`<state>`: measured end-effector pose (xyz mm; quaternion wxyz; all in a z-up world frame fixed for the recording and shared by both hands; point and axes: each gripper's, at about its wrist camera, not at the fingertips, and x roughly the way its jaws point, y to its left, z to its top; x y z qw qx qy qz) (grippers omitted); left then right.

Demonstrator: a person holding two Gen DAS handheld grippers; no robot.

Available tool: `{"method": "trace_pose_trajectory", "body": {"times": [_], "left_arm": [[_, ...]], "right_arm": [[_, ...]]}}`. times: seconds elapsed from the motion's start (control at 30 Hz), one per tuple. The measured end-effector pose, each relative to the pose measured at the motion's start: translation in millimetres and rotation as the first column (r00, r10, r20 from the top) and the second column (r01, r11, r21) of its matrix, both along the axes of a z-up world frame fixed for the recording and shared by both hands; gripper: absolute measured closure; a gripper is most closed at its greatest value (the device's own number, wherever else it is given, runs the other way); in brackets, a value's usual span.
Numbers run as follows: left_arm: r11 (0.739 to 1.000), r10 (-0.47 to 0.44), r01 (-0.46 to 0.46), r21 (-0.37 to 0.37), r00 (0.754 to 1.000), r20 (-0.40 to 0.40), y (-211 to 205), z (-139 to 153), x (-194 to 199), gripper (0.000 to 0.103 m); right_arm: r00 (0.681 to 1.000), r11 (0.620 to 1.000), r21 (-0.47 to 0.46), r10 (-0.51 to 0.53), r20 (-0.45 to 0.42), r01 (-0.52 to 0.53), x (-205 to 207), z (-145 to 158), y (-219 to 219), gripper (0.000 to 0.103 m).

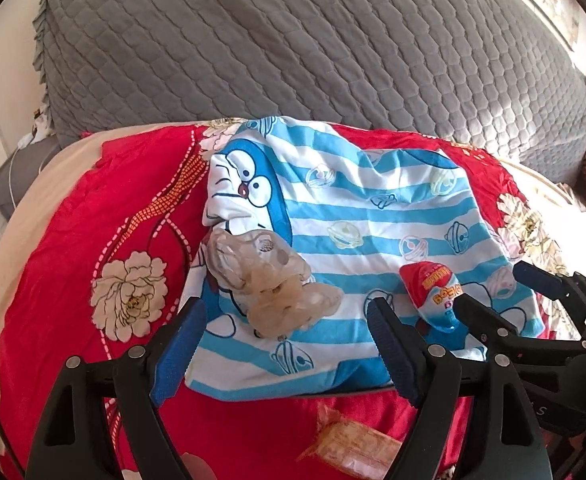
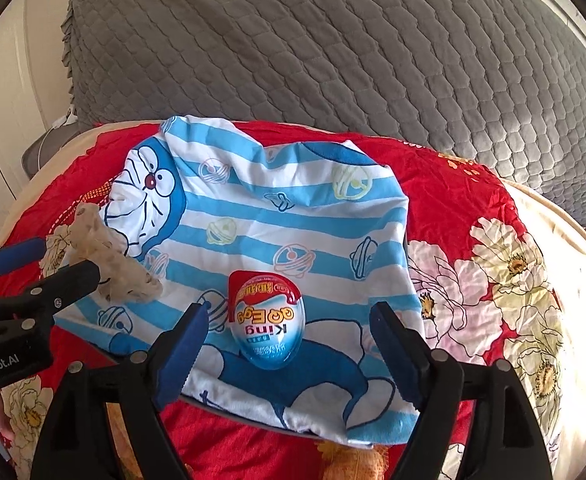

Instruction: Organize objects

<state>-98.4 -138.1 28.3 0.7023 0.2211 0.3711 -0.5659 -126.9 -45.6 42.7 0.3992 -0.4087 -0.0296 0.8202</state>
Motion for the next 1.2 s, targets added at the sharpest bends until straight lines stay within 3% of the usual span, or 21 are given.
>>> {"method": "trace_pose_trajectory", "body": {"times": [1.2], "left_arm": [[0.996,0.085,-0.085,-0.015,0.994,0.061,66.1,17.4,-31.5,0.02]], "right_arm": [[0.998,0.997,0.03,0.067,-0.021,-0.066,48.0,22.6,-59.6,0.015]]}}
